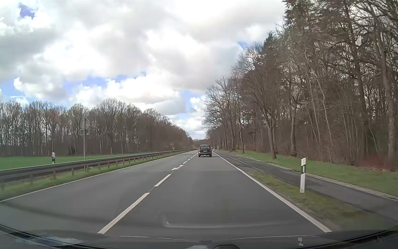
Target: Follow the waypoints while adhering to traffic rules and regulations
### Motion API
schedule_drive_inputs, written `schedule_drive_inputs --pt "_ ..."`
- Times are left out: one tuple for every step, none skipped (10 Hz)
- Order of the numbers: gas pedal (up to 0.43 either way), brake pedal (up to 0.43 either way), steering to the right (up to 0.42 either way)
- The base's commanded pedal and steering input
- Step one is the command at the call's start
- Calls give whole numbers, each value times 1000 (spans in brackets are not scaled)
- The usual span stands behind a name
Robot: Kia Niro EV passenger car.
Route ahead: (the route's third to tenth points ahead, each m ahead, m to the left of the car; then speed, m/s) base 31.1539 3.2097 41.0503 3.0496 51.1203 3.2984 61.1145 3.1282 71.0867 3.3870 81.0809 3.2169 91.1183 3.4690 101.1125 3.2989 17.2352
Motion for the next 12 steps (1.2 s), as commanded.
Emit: schedule_drive_inputs --pt "331 0 -2" --pt "331 0 -1" --pt "331 0 -1" --pt "331 0 -1" --pt "331 0 -2" --pt "331 0 -2" --pt "331 0 -1" --pt "331 0 -1" --pt "331 0 -1" --pt "331 0 -2" --pt "331 0 -1" --pt "319 0 -1"
